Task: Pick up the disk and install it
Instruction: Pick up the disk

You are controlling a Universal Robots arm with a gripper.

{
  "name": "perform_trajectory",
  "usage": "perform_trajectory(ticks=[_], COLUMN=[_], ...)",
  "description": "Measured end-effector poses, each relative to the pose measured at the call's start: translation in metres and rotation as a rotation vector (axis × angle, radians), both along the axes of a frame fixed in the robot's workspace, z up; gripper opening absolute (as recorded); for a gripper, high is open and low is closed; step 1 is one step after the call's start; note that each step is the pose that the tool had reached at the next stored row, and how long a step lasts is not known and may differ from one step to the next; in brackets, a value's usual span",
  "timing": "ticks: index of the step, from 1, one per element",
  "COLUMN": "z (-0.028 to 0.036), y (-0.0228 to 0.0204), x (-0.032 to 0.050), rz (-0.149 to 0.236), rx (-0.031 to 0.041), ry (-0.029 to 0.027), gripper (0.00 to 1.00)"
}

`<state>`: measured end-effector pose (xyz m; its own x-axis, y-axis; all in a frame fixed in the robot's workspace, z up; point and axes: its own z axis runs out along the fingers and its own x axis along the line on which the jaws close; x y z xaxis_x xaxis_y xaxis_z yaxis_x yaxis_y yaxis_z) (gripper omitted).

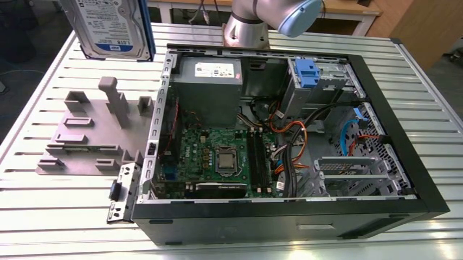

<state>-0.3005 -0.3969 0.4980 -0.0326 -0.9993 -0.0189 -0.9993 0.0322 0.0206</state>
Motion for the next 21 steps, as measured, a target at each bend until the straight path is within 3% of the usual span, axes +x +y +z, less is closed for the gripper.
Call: perform_trajectory(ticks=[16, 21], z=[-0.0002, -0.0002], y=[0.0, 0.0], x=[0.0021, 0.0077], rz=[0.0, 0.0], rx=[0.0, 0.0], ry=[0.0, 0.0], gripper=[0.36, 0.36])
